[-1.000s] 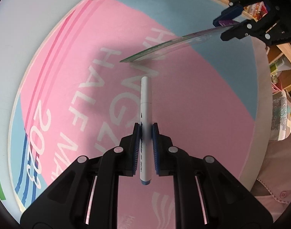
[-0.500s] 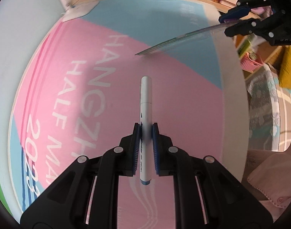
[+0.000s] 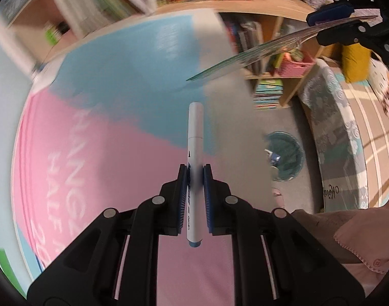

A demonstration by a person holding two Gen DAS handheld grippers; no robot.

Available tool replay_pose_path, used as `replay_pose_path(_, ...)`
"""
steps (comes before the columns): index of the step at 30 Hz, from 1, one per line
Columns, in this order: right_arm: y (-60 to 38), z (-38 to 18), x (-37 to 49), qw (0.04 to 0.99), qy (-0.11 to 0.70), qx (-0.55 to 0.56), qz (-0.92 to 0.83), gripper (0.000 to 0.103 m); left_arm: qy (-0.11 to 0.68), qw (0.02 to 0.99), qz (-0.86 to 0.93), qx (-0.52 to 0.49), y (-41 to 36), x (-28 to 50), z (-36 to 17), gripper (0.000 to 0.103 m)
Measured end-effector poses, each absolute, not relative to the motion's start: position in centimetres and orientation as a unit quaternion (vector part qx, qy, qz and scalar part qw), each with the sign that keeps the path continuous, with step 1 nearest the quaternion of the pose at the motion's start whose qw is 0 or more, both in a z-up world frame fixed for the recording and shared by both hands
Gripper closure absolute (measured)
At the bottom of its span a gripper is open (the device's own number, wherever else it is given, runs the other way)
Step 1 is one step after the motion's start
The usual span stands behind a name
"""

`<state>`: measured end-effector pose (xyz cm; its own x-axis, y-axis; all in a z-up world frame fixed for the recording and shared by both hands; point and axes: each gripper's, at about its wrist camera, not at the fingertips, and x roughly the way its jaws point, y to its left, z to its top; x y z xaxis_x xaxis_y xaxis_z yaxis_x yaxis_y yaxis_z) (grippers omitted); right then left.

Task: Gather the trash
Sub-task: 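Carry the toothbrush package and white marker over to the wastebasket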

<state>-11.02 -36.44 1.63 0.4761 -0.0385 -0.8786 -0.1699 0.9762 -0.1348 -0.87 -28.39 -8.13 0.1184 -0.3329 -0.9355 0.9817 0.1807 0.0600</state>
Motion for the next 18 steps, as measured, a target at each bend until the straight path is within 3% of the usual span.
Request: replay_pose_path(18, -44.8, 1.0, -29.6, 0.847, 0.522, 0.004, -0.099, 0.082, 0.359, 0.538, -0.616, 0.449, -39.2, -17.0, -8.1, 0.092)
